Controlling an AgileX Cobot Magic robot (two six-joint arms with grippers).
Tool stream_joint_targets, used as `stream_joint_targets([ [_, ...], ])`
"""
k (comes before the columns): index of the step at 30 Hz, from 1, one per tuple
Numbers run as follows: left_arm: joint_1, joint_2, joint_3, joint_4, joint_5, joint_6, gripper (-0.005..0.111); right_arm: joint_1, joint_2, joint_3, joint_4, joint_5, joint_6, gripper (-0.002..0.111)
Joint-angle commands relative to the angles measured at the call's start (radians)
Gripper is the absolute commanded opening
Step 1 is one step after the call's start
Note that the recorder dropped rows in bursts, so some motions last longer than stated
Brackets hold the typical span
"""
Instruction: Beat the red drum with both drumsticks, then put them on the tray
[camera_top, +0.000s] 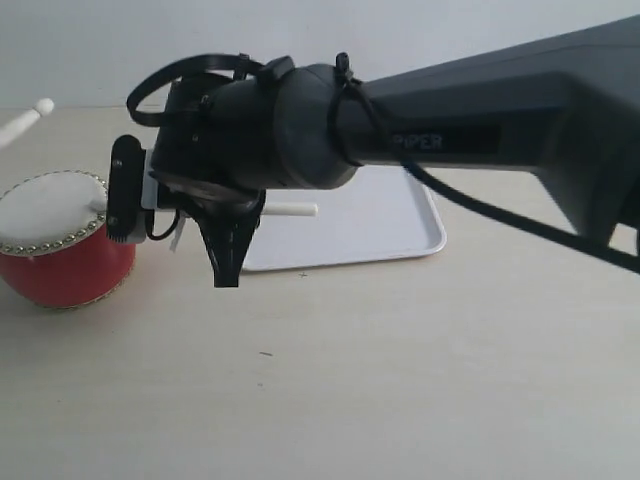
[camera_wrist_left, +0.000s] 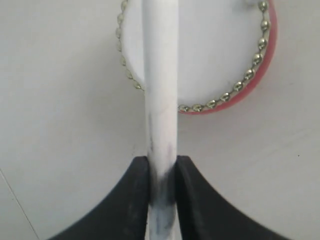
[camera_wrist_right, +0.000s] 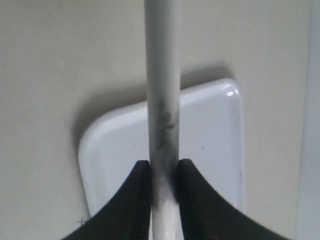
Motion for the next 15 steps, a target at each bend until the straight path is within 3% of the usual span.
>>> stream_joint_targets([
  [1, -0.006, -0.058, -0.013, 0.005, 0.016, -0.012, 0.0, -0.001, 0.0, -0.017, -0.018, -0.011, 0.019, 0.0],
  [15, -0.006, 0.159, 0.085, 0.005, 0.083, -0.012, 0.0, -0.001, -0.155, -0.192, -0.01, 0.136, 0.125, 0.0],
])
